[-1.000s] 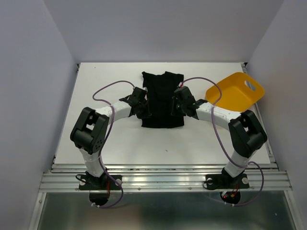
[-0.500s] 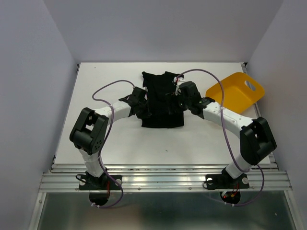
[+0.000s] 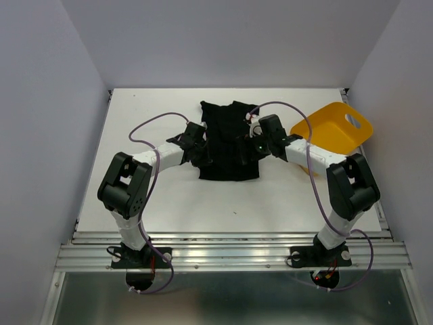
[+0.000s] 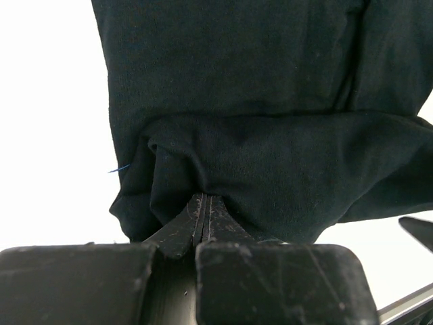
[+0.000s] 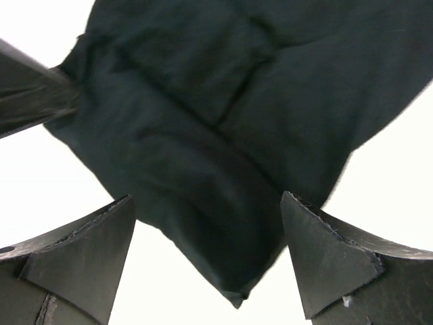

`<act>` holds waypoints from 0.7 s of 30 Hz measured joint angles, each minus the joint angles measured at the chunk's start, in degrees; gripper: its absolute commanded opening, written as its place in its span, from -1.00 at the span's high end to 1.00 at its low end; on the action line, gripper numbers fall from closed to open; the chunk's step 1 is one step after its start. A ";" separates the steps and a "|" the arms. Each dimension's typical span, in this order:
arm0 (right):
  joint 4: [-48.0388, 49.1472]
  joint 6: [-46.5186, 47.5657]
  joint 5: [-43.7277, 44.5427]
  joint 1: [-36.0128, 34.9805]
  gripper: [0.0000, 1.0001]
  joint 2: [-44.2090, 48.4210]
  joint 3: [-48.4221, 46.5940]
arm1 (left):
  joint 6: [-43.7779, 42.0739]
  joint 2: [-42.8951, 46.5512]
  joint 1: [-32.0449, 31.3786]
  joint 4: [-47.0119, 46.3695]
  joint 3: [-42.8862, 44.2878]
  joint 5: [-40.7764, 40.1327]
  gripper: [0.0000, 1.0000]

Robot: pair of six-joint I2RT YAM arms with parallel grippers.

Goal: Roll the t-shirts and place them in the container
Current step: Roll the T-shirt to the center of the board.

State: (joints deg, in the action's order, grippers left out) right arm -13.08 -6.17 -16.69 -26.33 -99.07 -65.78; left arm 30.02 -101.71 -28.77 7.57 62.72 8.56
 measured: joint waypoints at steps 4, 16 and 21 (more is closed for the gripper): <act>1.27 -0.09 -3.91 -0.04 -0.84 0.00 1.73 | -0.04 0.00 0.02 0.00 0.00 0.00 1.00; 5.81 -2.36 -8.85 -0.04 -0.14 -0.20 8.00 | -0.22 0.00 0.37 0.02 0.00 0.00 1.00; 7.72 -4.20 -9.31 -0.04 0.34 0.76 11.58 | -0.20 0.00 0.92 0.02 0.00 0.00 1.00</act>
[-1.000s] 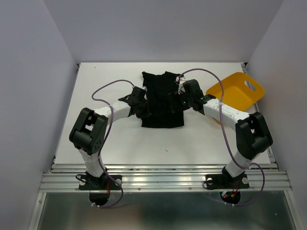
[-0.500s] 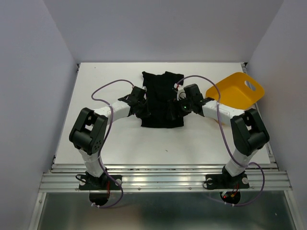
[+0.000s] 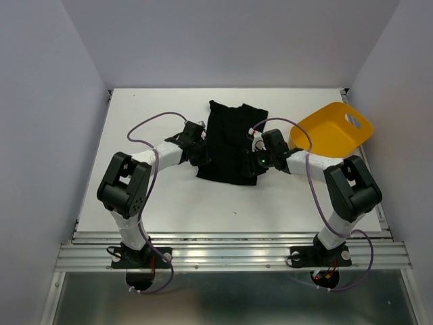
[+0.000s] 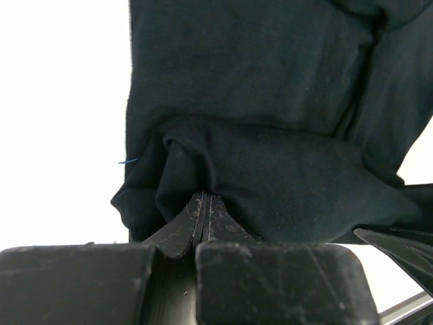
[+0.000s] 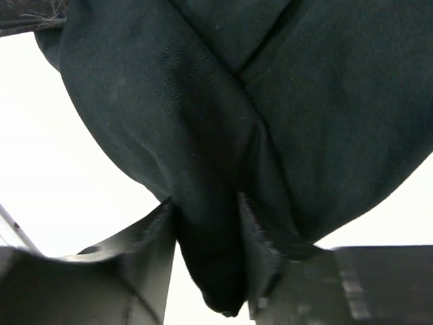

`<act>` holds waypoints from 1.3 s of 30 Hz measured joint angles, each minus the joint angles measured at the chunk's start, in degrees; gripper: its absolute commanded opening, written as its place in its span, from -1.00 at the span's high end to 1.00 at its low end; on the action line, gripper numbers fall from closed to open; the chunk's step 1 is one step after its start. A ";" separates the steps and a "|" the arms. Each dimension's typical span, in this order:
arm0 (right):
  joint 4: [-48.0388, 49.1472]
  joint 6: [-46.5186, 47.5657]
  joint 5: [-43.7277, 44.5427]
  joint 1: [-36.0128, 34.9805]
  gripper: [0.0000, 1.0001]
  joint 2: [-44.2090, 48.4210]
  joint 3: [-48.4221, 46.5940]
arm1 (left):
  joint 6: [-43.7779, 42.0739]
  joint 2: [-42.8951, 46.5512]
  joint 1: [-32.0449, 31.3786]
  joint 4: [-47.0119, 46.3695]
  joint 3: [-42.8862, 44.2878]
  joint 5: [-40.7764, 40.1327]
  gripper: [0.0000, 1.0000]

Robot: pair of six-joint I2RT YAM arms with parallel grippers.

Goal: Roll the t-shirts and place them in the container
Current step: Roll the T-shirt to the center of the board.

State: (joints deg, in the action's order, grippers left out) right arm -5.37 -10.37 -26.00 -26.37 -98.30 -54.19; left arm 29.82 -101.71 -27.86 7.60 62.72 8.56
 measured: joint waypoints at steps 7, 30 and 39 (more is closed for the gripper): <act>2.34 -2.40 -0.85 0.00 0.88 1.55 2.62 | -0.02 0.00 0.28 -0.07 0.00 0.02 1.00; 1.22 -15.82 5.90 0.00 0.99 7.19 11.39 | 0.00 2.89 0.66 0.57 -0.02 0.37 1.00; 4.15 -19.32 9.46 -0.20 0.13 9.01 13.88 | 0.48 11.69 -1.01 0.90 -1.40 1.95 1.00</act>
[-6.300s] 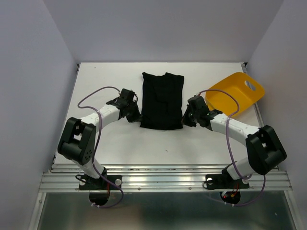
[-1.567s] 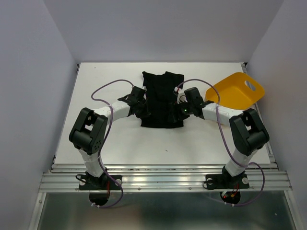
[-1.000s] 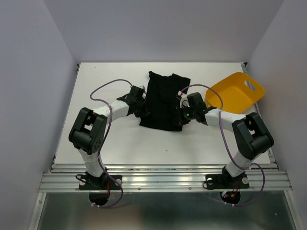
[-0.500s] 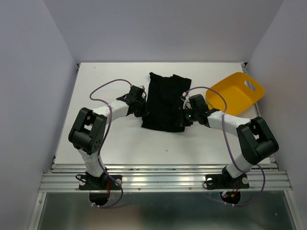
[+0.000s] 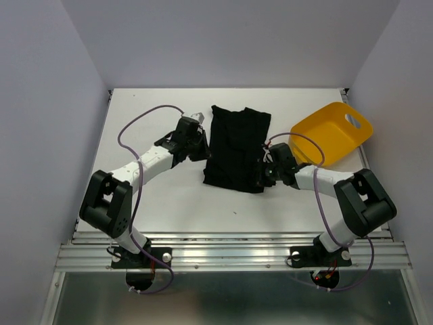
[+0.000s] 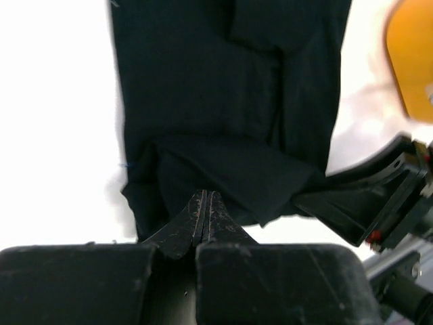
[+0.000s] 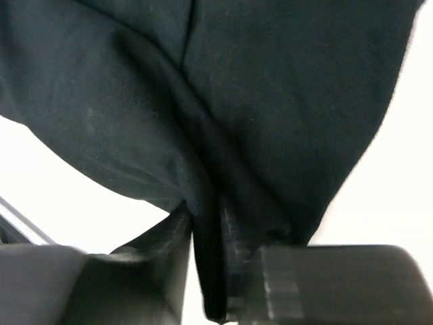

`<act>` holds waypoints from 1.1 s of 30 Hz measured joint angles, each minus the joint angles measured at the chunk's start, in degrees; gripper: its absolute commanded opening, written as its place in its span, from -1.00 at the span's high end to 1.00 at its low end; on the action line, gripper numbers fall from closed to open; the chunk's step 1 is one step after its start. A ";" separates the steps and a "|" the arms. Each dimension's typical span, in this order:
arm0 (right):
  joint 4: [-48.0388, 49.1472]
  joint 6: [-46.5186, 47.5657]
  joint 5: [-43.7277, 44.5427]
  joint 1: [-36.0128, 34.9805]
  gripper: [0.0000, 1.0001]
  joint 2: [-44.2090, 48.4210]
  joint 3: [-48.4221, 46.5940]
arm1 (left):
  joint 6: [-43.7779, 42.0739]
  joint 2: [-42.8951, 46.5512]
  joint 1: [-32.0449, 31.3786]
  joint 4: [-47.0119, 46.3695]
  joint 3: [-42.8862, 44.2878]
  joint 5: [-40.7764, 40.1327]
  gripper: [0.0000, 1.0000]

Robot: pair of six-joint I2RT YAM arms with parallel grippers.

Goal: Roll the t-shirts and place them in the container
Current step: Roll the T-shirt to the center of the board.

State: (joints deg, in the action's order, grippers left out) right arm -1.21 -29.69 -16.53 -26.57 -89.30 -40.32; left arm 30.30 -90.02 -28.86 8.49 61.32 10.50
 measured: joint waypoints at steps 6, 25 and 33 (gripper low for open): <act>-4.85 0.04 4.24 -0.13 -0.20 6.51 -0.09 | 1.11 1.22 -3.54 0.11 -2.54 1.36 1.00; -13.99 0.04 6.23 -0.20 0.94 9.68 -7.41 | 2.16 -2.47 -6.73 0.37 -3.19 1.44 1.00; -13.42 0.31 8.46 -0.52 0.99 2.10 -8.44 | 2.08 -7.63 -6.75 0.31 -3.19 -1.03 1.00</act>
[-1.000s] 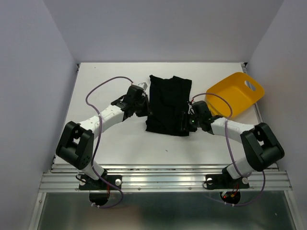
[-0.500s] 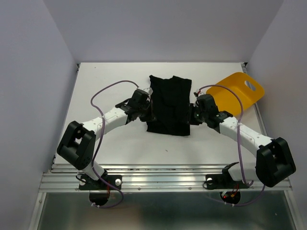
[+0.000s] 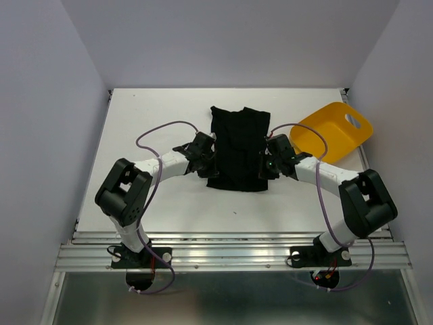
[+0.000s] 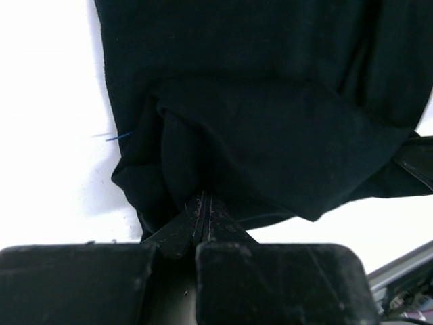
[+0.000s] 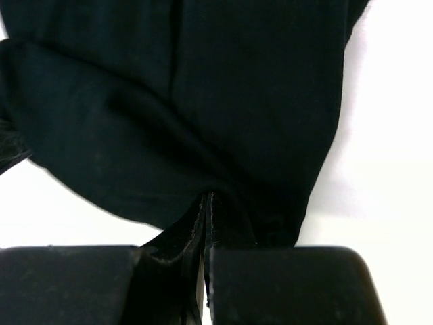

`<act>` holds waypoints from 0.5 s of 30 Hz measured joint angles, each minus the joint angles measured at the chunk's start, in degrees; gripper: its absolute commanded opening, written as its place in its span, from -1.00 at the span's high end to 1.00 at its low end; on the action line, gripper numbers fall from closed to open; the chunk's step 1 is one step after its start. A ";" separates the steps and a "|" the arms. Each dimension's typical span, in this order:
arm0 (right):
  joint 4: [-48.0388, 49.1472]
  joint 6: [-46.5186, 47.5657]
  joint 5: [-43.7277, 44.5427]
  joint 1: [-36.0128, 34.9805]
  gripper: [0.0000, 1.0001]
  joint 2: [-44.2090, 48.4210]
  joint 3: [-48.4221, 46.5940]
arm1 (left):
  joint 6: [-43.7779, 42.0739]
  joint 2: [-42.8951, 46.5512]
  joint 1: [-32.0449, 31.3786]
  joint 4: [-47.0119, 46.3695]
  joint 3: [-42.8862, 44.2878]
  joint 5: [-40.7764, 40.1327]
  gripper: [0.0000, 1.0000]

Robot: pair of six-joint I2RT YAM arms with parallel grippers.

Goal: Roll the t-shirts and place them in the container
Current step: Roll the T-shirt to the center of the board.

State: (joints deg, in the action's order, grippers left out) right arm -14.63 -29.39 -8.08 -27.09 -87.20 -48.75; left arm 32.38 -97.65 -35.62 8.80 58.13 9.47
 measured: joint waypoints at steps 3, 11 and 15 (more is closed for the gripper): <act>1.07 0.00 2.58 0.00 0.99 -3.80 -0.90 | -0.04 -1.05 -0.02 -0.17 0.00 -0.96 1.00; 2.05 0.07 5.29 -0.26 0.99 -5.14 -1.49 | -0.70 0.59 -0.33 -0.46 -1.20 -3.08 1.00; 1.97 0.46 6.71 -0.35 0.97 -3.54 -1.31 | -1.14 4.98 -0.31 0.85 -2.97 -5.22 1.00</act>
State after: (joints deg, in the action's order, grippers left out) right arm -12.67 -28.93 -1.37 -27.44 -90.74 -50.06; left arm 31.24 -92.66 -35.92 9.65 55.16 4.25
